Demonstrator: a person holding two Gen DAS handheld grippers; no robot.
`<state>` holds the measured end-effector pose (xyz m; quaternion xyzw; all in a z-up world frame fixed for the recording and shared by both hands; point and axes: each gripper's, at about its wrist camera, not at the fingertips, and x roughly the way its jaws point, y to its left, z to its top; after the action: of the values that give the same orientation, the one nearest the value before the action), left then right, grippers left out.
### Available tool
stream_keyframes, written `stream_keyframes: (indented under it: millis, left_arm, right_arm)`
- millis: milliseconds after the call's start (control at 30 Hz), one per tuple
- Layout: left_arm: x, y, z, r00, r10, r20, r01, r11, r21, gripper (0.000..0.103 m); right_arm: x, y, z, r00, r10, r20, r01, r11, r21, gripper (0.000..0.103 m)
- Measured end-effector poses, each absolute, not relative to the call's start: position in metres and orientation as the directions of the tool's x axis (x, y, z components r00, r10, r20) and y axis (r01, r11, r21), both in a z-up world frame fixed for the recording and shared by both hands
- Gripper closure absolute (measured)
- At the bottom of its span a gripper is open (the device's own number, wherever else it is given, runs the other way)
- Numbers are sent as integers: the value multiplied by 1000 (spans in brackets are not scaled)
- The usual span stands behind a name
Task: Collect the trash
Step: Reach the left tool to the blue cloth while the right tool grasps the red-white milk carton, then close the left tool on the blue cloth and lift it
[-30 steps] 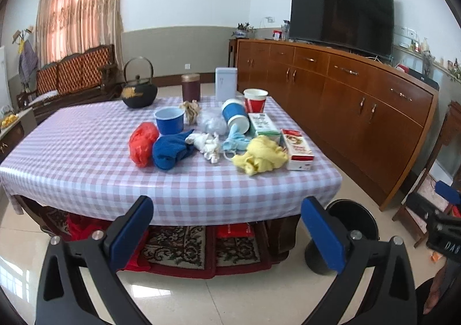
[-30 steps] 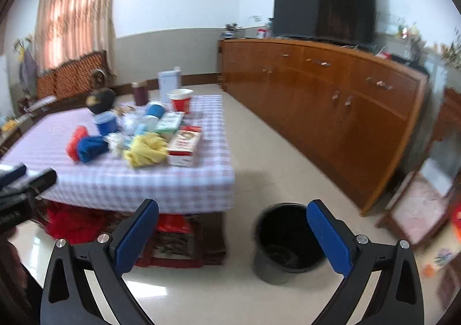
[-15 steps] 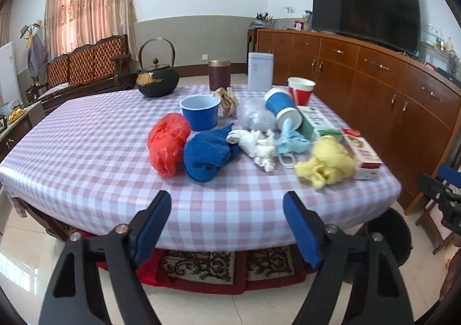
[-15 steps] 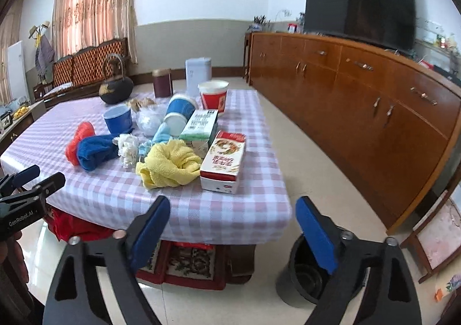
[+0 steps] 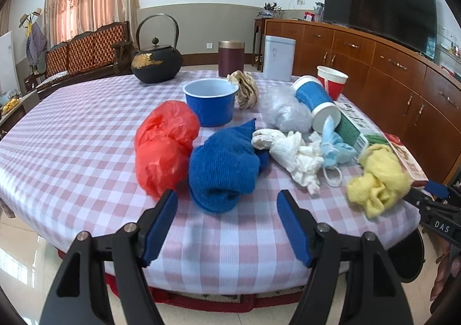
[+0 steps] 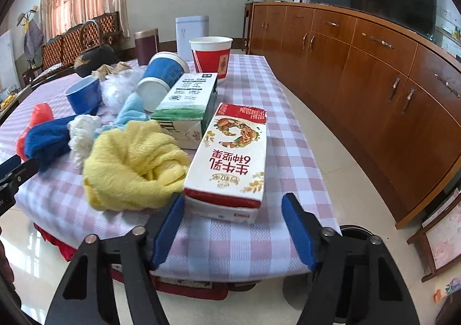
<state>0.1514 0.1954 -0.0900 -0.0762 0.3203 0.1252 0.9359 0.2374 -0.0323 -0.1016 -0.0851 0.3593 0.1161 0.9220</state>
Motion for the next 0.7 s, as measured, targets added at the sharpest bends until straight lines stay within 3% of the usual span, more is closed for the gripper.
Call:
stream_keyframes:
  millis: [267,433,600,700]
  left_arm:
    - [155,183,-89,811,70,-581,-186,972,-142,35]
    - [158,185,-85,803,162,-573,-251,965,-78,35]
    - [183,194,-91,769,175,-614,-263,963,-56,35]
    - [193,199,-93,762,173,-624,-262,964,-52,40]
  right_arm:
    - [239,-49,-101,734,126,-668,-231,970,-71,39]
    - [250,-45,-100,723,162,-672,-270,961,-59,39]
    - [266,-37,-106,712,159,-683,-278,958,-66,40]
    - [272,-38,-108,706,172,-687,-284,958,-52,48]
